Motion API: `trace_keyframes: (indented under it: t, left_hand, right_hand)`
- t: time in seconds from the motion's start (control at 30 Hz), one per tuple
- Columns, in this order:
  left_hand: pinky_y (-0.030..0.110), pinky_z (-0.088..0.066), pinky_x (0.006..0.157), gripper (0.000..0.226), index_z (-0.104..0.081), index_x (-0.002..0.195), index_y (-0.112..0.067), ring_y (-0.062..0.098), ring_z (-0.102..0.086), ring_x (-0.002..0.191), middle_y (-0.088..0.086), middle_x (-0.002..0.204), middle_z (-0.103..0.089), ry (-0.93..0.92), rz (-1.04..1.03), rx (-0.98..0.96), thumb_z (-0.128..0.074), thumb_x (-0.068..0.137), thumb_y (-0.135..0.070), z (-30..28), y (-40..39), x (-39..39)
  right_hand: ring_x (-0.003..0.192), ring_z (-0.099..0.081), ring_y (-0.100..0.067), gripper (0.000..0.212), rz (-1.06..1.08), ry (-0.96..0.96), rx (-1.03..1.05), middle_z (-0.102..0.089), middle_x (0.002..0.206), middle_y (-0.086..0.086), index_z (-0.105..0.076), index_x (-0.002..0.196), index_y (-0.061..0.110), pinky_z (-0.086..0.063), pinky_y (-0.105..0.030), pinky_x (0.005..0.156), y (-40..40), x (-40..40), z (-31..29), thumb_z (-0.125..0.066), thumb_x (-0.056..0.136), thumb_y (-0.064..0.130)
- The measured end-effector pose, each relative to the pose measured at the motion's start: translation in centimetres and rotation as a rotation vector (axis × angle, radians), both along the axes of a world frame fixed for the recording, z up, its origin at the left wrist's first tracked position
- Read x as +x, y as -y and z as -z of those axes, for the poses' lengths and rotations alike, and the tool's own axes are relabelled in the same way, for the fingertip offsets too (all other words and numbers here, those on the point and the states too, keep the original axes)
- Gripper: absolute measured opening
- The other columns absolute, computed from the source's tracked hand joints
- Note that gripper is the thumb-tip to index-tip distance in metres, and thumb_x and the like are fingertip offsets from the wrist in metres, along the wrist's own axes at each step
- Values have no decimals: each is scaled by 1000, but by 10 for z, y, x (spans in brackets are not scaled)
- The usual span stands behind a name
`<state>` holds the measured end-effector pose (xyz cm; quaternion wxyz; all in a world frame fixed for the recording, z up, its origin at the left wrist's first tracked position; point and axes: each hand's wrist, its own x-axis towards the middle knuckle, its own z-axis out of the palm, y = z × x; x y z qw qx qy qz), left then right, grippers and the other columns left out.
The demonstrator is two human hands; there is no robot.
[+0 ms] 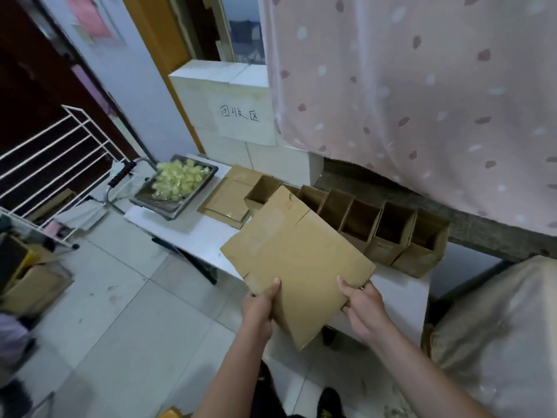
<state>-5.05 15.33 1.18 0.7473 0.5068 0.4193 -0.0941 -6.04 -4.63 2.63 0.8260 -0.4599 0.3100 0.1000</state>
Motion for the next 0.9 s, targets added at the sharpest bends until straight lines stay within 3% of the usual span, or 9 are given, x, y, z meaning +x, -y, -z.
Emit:
trace_keyframes:
  t: [0.17,0.3,0.4,0.53,0.7,0.9]
  left_hand:
    - [42,-57,88,53,-60,122,-12,26,-69,101,4,112,-72,90,-29,90,-87,76,-15,-13,-36,-1]
    - [38,-58,79,52,-60,120,-13,25,-70,98,5,111,-73,127,-5,158,-87,76,-13,-22,-73,1]
    - [31,-58,67,44,-63,110,-15,21,-74,88,3,103,-76,162,37,201,-88,74,-10,-30,-103,5]
    - [32,-60,64,45,-66,112,-14,21,-75,87,3,100,-77,230,136,231,-88,73,-7,-36,-139,14]
    - [29,-60,62,43,-68,107,-20,17,-75,82,-3,94,-78,299,148,244,-89,72,-10,-36,-182,27]
    - [42,-62,79,42,-65,106,-23,16,-74,84,-5,94,-77,263,111,314,-89,72,-16,-19,-240,43]
  right_hand:
    - [113,-65,-29,35,-159,-7,98,-71,120,-8,-58,125,10,-56,-41,88,-13,3,4,-67,91,6]
    - [109,-66,-29,38,-303,7,-12,-73,113,-12,-63,120,4,-57,-40,89,-15,14,1,-74,84,11]
    - [102,-63,-28,40,-431,34,-177,-67,112,-12,-69,112,7,-57,-36,79,-23,30,-10,-79,78,24]
    - [96,-67,-16,28,-652,112,-521,-70,107,5,-68,102,28,-53,-29,67,-63,55,-28,-82,79,36]
    - [89,-68,-15,41,-555,183,-695,-70,100,8,-62,106,30,-51,-28,62,-134,78,-38,-82,75,48]
    - [84,-70,-13,35,-411,179,-710,-72,97,7,-65,101,26,-54,-28,62,-208,82,-25,-81,77,47]
